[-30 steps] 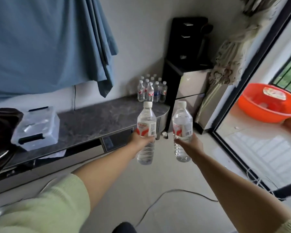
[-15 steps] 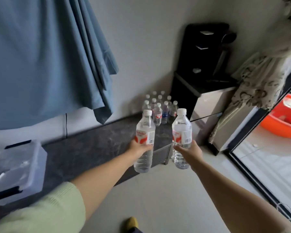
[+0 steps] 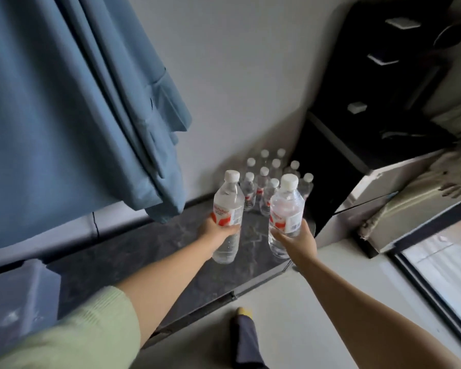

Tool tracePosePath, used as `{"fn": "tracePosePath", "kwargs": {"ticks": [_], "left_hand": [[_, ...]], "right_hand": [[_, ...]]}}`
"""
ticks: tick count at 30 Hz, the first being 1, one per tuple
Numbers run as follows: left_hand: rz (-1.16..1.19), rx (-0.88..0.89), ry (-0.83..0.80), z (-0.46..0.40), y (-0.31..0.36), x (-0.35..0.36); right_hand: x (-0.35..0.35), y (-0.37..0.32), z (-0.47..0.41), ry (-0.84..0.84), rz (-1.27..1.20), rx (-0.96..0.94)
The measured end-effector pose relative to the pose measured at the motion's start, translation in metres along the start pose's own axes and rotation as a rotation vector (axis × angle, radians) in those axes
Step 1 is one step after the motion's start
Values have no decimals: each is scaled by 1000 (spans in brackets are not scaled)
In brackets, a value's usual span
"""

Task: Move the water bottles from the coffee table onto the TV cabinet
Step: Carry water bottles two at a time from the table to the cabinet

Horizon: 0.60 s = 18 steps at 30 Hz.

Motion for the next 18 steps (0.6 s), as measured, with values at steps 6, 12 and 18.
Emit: {"fn": "tracePosePath", "kwargs": {"ticks": [6,12,18], "left_hand": [[38,-39,25,-84,1,13],[-13,-26,46,-164,-14,18],[-60,34,44,-248,-41,41]], "right_hand": [[34,-21,-86,-40,31,101],[83,-4,-163,-43,-32,283],[143,35,-225,80,-120,377]]}}
Point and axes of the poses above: each hand's wrist, its own z-axis away from the middle knuckle, its own x-axis out of the palm, y = z × x, the point moved 2 cm from there along -z, towards the middle knuckle, and after that the axes turned 9 degrees about x, right-handed, at the moved point
